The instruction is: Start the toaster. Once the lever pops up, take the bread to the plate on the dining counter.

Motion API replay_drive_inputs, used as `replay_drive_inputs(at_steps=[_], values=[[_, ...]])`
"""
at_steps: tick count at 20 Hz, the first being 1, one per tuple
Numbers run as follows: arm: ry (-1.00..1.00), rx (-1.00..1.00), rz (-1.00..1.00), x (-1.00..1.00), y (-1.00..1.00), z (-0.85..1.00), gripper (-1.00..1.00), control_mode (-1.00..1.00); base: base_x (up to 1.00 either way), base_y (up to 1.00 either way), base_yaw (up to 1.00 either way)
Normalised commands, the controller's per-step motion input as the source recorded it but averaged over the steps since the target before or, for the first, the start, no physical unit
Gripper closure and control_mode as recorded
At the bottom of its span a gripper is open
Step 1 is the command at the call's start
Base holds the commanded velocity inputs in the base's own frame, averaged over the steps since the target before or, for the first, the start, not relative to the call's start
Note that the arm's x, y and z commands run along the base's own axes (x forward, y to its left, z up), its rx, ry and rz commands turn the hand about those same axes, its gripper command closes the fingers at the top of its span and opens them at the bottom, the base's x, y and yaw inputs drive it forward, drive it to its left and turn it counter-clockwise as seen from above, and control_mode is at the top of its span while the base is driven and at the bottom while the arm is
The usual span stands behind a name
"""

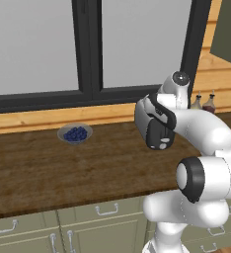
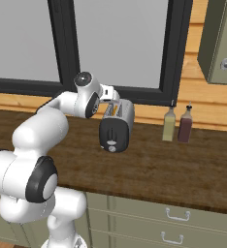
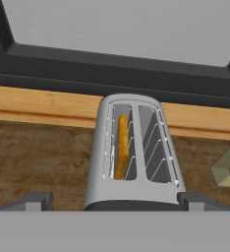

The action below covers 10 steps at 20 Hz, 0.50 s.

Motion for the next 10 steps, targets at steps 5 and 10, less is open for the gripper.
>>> replay_drive_inputs(at_steps=[5, 10], values=[[0.00, 0.00, 0.00, 0.00, 0.00, 0.00, -1.00, -1.00, 0.00, 0.00, 0.00], [0.00, 0.00, 0.00, 0.00, 0.00, 0.00, -1.00, -1.00, 0.00, 0.00, 0.00]])
